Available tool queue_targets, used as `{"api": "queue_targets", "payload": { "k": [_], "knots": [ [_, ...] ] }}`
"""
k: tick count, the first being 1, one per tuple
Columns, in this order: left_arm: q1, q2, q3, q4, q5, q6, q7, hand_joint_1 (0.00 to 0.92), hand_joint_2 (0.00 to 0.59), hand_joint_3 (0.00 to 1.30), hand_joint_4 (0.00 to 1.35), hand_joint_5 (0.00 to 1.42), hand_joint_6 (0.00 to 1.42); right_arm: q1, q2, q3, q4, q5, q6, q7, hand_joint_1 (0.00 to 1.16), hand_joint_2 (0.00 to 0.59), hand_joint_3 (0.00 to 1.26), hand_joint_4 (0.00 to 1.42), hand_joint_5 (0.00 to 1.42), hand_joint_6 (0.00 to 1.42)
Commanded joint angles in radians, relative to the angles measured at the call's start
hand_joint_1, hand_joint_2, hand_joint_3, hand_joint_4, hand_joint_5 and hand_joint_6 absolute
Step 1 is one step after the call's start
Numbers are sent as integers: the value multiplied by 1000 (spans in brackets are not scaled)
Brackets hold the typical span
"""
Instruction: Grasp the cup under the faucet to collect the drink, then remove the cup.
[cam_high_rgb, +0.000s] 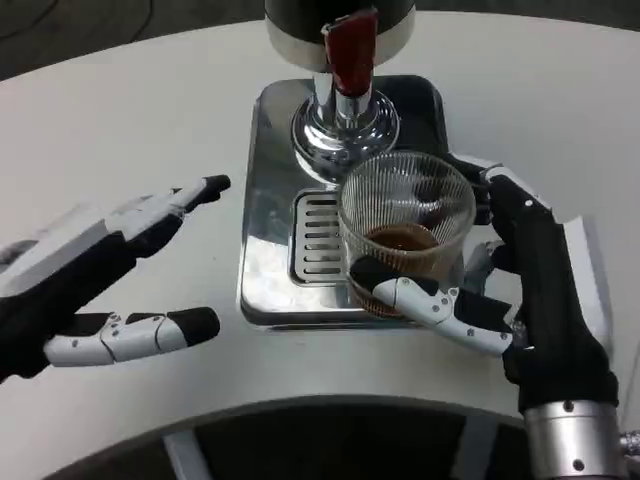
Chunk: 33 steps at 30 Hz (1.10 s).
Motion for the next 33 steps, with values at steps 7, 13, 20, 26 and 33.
{"api": "queue_targets", "payload": {
  "k": [7,13,20,26,33],
  "knots": [
    [172,43,68,-219,39,120,-1,0,102,0,0,0,0,8,-23,8,-92,31,-9,97,896,148,901,1028,1231,1292],
    [251,48,114,-312,61,182,-5,0,102,0,0,0,0,9,-39,19,-116,46,-9,152,898,148,908,1036,1231,1297],
    [341,41,168,-400,70,220,-4,0,95,0,0,0,0,11,-49,31,-140,71,-8,219,899,148,911,1040,1244,1301],
    [405,28,210,-464,64,239,-4,0,91,0,0,0,0,24,-56,37,-158,93,0,259,899,148,919,1051,1245,1305],
    [470,21,241,-530,38,212,-15,0,89,0,0,0,0,72,-78,45,-222,113,17,298,899,148,926,1053,1245,1318]
  ]
}}
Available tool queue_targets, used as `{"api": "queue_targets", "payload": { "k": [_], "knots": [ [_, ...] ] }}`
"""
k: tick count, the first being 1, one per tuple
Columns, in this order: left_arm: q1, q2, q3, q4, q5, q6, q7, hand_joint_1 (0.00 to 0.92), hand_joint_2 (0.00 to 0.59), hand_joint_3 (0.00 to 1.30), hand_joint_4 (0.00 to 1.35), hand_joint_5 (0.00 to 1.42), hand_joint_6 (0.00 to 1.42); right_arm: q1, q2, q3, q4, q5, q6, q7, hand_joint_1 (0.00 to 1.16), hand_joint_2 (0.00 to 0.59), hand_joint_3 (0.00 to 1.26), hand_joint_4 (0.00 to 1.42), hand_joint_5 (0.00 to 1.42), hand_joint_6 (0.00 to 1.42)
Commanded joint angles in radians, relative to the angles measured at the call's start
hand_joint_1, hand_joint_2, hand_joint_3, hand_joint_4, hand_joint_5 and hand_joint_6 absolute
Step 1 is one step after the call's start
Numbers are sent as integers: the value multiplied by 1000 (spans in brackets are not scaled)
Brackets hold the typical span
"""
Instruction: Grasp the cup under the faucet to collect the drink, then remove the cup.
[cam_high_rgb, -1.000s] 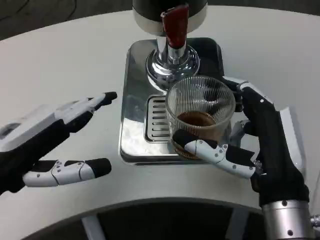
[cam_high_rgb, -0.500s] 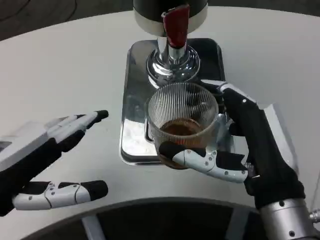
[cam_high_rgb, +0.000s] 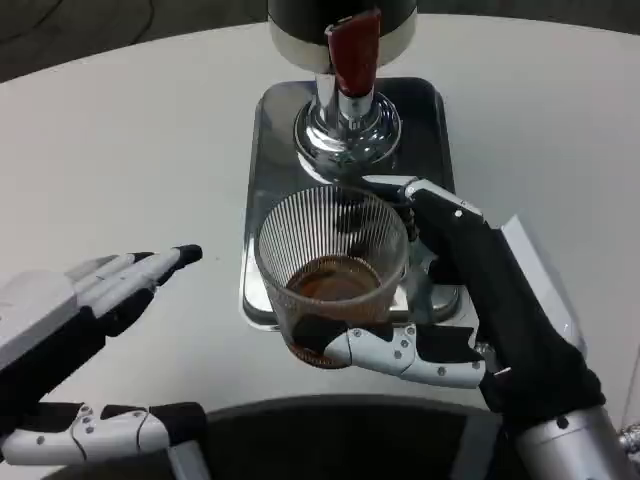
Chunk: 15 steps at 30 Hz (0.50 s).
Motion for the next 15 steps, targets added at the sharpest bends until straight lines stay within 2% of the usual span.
{"api": "queue_targets", "payload": {
  "k": [1,15],
  "knots": [
    [40,-4,12,-33,-14,-24,-15,0,89,0,0,0,0,32,-8,13,-68,28,2,24,899,148,926,1053,1245,1319],
    [81,-2,21,-68,-36,-77,-28,0,87,0,0,0,0,169,-53,1,-207,63,39,74,900,148,936,1053,1258,1323]
  ]
}}
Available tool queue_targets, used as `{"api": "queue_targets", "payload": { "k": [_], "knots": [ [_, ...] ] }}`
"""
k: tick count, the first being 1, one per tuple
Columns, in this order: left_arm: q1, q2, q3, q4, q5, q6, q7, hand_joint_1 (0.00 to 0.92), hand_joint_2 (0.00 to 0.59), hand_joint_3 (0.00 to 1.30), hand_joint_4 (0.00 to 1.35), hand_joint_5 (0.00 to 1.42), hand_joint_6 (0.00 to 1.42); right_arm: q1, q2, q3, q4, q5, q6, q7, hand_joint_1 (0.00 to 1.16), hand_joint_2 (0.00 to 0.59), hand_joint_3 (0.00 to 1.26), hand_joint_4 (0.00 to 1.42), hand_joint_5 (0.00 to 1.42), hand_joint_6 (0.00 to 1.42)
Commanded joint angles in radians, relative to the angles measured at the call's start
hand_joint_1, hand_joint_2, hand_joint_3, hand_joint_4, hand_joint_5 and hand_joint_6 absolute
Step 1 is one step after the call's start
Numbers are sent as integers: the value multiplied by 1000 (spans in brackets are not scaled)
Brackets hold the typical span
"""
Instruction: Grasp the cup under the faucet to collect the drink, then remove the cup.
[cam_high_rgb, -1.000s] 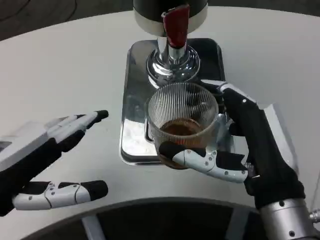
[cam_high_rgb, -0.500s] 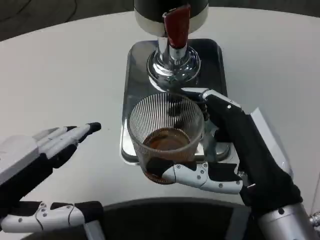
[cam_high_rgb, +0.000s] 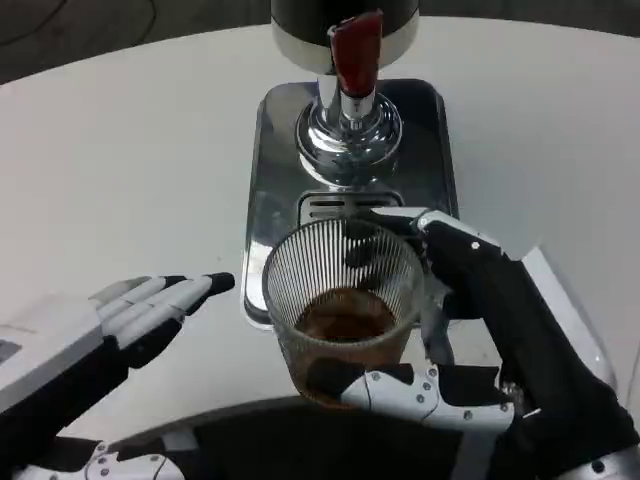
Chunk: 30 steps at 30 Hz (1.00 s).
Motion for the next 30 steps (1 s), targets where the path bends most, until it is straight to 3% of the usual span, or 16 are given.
{"api": "queue_targets", "payload": {
  "k": [1,10,30],
  "knots": [
    [16,0,15,-14,-5,-21,-12,0,87,0,0,0,0,39,-11,-3,-63,30,-3,14,900,148,936,1053,1259,1323],
    [11,4,11,-22,-2,-25,-16,0,87,0,0,0,0,83,-32,-27,-98,39,-8,14,900,148,937,1066,1259,1323],
    [11,8,10,-36,-11,-61,-41,0,86,0,0,0,0,152,-37,-39,-150,34,-23,10,900,148,946,1067,1272,1340]
  ]
}}
